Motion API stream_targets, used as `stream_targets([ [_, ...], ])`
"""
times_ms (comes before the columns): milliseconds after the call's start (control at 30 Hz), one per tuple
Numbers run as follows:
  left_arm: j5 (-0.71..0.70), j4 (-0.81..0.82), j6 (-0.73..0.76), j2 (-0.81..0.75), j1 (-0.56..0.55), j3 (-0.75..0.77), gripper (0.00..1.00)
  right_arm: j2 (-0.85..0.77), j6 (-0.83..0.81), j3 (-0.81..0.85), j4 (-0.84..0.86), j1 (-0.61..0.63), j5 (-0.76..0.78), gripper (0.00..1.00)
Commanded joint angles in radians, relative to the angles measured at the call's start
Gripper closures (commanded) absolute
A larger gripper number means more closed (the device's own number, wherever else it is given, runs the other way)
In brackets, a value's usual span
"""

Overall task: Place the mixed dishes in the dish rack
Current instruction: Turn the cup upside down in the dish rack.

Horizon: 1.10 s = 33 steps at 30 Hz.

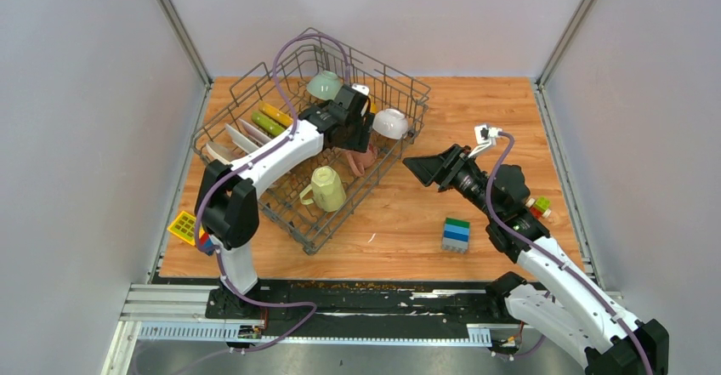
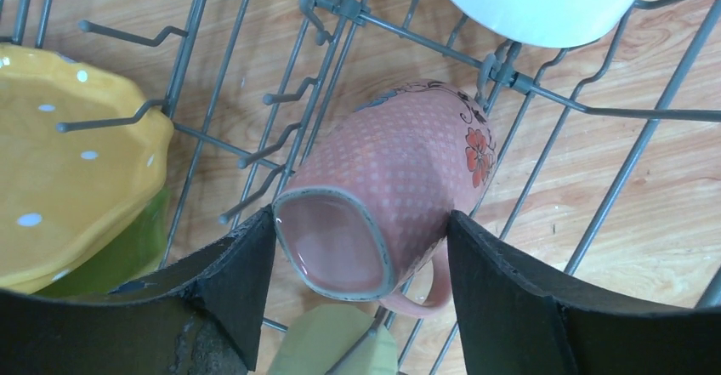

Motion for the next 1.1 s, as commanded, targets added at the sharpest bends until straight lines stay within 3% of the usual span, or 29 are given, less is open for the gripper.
stream_targets([
  [0, 0.070, 0.034, 0.030, -0.007, -0.007, 0.045, 0.33, -0.009, -0.009, 0.008, 0.012, -0.005, 0.014, 0.35],
  [33, 0.074, 0.035, 0.030, -0.002, -0.007, 0.048, 0.40, -0.009, -0.008, 0.007, 0.012, -0.005, 0.015, 0.35],
  [167, 0.040, 0.015, 0.065, 0.018, -0.023, 0.073, 0.46, -0.007, -0.009, 0.006, 0.012, -0.006, 0.018, 0.35],
  [433, -0.084, -0.109, 0.132, 0.124, -0.073, 0.162, 0.46, 0.013, -0.013, 0.016, 0.012, -0.005, 0.011, 0.35],
  [500, -0.086, -0.106, 0.120, 0.121, -0.074, 0.149, 0.41, 0.015, -0.013, 0.016, 0.012, -0.005, 0.011, 0.35],
  [800, -0.044, -0.057, 0.116, -0.016, -0.073, 0.113, 0.02, 0.026, -0.034, 0.028, -0.009, -0.006, 0.029, 0.35],
  [933, -0.009, 0.024, 0.110, -0.123, -0.073, 0.049, 0.00, 0.017, -0.062, 0.037, -0.046, -0.005, 0.075, 0.31],
  [1067, 0.012, 0.104, 0.102, -0.227, -0.073, -0.026, 0.00, -0.007, -0.086, 0.049, -0.098, -0.005, 0.151, 0.21],
])
